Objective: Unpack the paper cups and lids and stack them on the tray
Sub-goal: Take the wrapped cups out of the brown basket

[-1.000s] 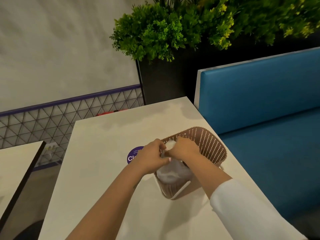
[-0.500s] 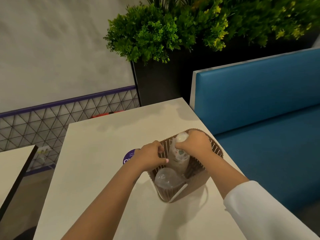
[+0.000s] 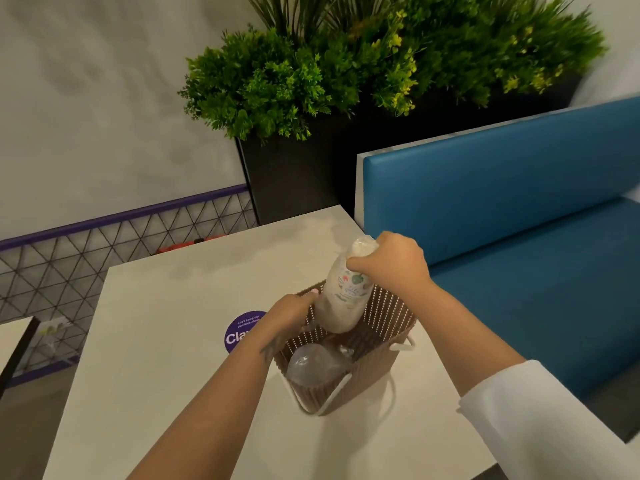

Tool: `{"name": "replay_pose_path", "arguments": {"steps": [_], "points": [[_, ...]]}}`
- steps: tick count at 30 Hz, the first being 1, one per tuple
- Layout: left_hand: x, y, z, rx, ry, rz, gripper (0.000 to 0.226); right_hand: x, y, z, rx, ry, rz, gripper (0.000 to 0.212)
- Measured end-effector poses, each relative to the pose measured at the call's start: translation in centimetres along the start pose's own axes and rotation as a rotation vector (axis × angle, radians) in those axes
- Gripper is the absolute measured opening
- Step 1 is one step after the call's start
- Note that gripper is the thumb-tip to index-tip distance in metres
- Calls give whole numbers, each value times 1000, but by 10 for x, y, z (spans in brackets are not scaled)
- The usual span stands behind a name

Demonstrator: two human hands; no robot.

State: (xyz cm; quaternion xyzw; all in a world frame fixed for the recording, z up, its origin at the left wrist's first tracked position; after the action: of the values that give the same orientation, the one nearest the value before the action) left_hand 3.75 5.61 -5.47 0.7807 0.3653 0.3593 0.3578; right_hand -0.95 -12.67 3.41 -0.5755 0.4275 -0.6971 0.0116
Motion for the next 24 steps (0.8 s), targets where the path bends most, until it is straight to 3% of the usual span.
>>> {"name": "replay_pose_path", "arguments": {"steps": [5,10,16,24], "points": [[-17,2,8,36,-79,-240,59,42,-6,-7,22,56,79,36],[-43,33,6,6,-163,-494,40,77,-6,-17,36,79,95,35],[-105,76,6,38,-301,-692,42,131,23,-33,-1,163,52,39],[-232,114,-30,-20,-485,-541,36,211,106,-67,-86,338,-93,46]]}}
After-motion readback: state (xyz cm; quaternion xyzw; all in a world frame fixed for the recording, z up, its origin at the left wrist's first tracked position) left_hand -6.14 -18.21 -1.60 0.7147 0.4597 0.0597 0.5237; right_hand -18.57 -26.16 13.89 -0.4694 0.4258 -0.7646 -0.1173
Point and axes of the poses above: each hand's wrist, its own z-axis towards the middle knuckle, its own x-axis out of the back of the hand, y = z × x, the point moved 6 cm from there along z, towards the middle knuckle, and after that the axes turned 3 degrees about -x, right-handed, at the moved point
